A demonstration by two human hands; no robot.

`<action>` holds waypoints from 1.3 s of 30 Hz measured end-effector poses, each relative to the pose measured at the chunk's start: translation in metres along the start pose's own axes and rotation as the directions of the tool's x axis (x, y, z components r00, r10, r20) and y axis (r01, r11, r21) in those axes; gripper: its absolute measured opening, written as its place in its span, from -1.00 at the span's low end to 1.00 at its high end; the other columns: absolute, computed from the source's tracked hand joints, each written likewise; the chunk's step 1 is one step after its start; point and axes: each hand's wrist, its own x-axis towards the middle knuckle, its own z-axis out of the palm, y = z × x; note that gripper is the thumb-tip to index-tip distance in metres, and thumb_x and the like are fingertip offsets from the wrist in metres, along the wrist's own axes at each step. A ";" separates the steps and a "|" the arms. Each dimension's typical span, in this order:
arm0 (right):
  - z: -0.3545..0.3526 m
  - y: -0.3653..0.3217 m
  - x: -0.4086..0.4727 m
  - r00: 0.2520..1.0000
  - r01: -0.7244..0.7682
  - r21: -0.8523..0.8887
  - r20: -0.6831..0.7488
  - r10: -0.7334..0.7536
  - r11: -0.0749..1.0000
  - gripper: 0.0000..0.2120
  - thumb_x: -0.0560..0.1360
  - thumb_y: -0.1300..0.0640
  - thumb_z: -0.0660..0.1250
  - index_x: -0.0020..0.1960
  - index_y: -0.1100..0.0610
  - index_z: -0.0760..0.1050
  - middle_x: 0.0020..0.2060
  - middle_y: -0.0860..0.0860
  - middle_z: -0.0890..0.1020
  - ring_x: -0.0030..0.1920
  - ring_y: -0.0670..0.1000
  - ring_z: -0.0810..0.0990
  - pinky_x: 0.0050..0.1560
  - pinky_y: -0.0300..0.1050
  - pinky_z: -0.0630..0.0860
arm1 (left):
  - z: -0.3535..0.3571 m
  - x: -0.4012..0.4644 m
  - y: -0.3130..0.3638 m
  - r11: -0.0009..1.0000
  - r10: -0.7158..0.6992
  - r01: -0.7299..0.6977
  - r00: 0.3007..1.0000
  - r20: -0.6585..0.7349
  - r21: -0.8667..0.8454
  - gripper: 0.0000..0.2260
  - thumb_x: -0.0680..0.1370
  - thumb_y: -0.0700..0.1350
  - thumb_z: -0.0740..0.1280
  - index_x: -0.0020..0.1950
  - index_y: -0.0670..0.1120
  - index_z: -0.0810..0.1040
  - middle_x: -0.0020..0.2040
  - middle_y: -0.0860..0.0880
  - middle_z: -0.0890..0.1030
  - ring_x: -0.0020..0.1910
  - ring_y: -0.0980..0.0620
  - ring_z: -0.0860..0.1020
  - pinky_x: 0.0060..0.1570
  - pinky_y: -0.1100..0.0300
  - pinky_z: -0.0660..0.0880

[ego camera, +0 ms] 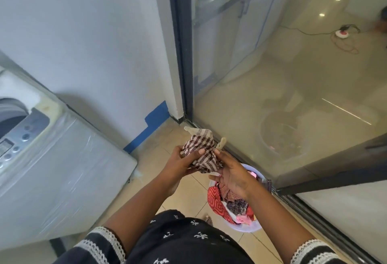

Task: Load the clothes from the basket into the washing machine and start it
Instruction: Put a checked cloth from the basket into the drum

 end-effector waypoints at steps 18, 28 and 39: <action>0.233 0.044 0.069 0.997 -0.009 -0.356 0.064 0.034 0.934 -0.88 0.55 0.26 0.34 -0.02 0.06 0.59 -0.18 -0.02 0.71 -0.15 -0.04 0.65 -0.16 -0.13 0.54 | -0.234 -0.084 0.008 0.996 0.068 -0.040 0.933 -0.353 0.086 -0.73 0.62 0.10 0.26 0.21 -0.03 0.57 0.13 0.03 0.63 0.16 0.08 0.54 0.11 0.14 0.48; 0.418 0.097 0.100 0.980 0.038 -0.444 0.194 0.054 0.895 -0.89 0.56 0.21 0.35 0.05 0.10 0.60 0.00 0.12 0.72 -0.02 0.05 0.68 -0.07 -0.06 0.58 | -0.406 -0.146 0.025 0.969 0.239 -0.238 0.843 -0.482 0.064 -0.80 0.66 -0.14 0.23 0.23 -0.11 0.57 0.13 -0.11 0.65 0.10 -0.03 0.62 -0.07 0.30 0.56; 0.587 0.083 0.144 0.909 0.193 -0.608 0.406 0.093 0.770 -0.94 0.52 0.12 0.43 -0.01 0.03 0.63 -0.01 0.04 0.73 0.09 0.10 0.66 0.01 -0.06 0.53 | -0.537 -0.180 0.060 0.873 0.314 -0.485 0.640 -0.701 -0.052 -0.80 0.65 -0.19 0.26 0.24 -0.13 0.58 0.14 -0.13 0.67 0.04 -0.05 0.66 0.04 0.12 0.60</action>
